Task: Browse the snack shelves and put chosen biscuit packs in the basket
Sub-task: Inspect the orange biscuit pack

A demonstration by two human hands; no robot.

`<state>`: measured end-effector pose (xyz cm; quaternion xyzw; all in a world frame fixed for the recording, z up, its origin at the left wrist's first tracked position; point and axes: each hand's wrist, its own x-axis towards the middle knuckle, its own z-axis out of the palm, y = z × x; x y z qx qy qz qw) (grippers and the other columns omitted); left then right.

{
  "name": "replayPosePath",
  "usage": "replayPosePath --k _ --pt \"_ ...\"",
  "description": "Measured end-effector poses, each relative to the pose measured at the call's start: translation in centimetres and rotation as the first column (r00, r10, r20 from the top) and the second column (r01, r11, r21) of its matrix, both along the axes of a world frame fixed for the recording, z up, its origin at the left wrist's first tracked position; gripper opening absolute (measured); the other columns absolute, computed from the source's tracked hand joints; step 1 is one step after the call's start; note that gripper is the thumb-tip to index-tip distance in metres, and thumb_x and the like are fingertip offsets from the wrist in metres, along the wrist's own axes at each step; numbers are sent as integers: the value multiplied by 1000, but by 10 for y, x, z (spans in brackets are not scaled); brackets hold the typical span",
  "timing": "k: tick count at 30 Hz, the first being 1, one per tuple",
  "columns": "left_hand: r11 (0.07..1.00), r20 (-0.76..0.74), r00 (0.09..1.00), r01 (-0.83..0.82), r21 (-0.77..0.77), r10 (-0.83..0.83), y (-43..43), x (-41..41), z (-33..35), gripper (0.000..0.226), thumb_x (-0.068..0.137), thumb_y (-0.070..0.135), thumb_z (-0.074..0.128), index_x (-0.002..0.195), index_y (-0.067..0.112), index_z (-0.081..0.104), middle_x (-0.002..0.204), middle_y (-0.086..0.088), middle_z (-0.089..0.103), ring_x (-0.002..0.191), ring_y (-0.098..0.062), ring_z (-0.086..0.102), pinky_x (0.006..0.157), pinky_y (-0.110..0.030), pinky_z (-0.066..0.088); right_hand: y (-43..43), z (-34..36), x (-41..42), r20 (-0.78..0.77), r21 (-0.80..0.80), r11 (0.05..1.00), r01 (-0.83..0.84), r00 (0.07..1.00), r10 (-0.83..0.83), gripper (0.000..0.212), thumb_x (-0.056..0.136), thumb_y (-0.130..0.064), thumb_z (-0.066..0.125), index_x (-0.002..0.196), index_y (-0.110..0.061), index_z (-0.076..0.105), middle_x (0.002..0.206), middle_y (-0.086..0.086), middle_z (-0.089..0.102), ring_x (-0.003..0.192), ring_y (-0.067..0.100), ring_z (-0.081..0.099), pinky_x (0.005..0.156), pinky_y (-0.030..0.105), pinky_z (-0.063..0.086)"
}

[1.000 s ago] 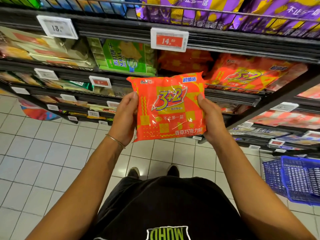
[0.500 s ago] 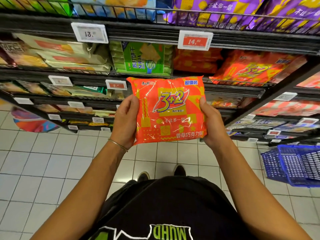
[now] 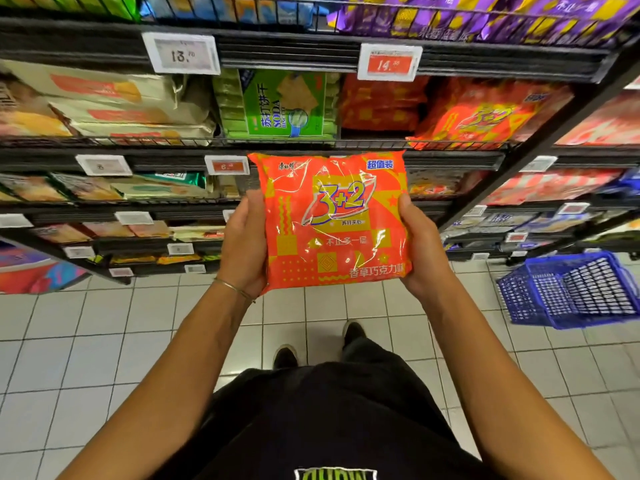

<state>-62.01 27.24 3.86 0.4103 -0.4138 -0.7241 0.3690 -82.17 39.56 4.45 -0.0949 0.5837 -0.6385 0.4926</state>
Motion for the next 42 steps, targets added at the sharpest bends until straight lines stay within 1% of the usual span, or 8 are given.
replayPosePath --k 7,11,16,22,27,31,35,42 --pt "997 10 1000 22 79 -23 -7 23 0 51 103 60 43 115 19 70 115 -15 75 101 -34 74 83 -51 62 -4 -1 23 38 20 998 59 998 -59 55 105 -58 45 132 -16 67 124 14 74 113 36 72 90 53 61" --pt "998 29 999 13 61 -15 -16 37 -6 26 102 40 61 107 16 71 95 -10 75 84 -24 72 72 -42 61 -9 -2 35 -165 40 996 74 984 -67 25 106 -35 54 110 -15 69 100 7 77 92 26 75 89 51 59" --pt "997 211 977 -17 -81 34 -24 55 -13 19 103 30 56 91 26 70 80 1 74 72 -17 70 61 -36 59 -17 -6 43 -417 100 989 108 907 -57 16 106 -29 56 94 -19 59 83 -9 73 75 9 74 62 29 57" --pt "981 338 937 -22 -193 87 -34 72 -20 19 106 24 51 88 22 57 86 -15 65 77 -30 62 60 -37 51 -23 -9 49 -486 155 985 81 874 4 24 109 -31 44 93 -16 54 87 0 65 82 14 66 76 39 52" --pt "955 381 913 -33 -294 148 -40 77 -18 20 107 28 53 88 20 57 87 -13 65 68 -13 63 56 -28 52 -24 -10 52 -459 171 982 81 889 6 30 111 -38 41 90 -19 52 91 8 66 86 21 69 80 44 56" --pt "990 340 938 -24 -138 71 -33 71 -12 44 108 49 40 85 19 62 79 3 73 71 -8 70 64 -25 56 -25 -12 52 -398 165 982 92 917 -20 33 111 -37 42 83 -20 49 70 -8 60 63 4 62 64 30 49" --pt "977 80 983 151 152 -164 -20 64 -8 64 94 68 43 137 23 58 125 -8 74 112 -32 72 92 -58 58 -27 -7 47 -397 158 986 61 918 7 32 110 -38 47 83 -22 53 65 -11 62 58 4 61 58 27 49" --pt "945 71 985 130 299 -158 -14 63 -13 67 99 72 26 137 29 62 125 -11 73 106 -32 74 84 -54 61 -29 5 47 -333 122 990 -66 937 103 38 87 -60 60 100 -25 59 84 -9 73 74 9 73 57 27 55"
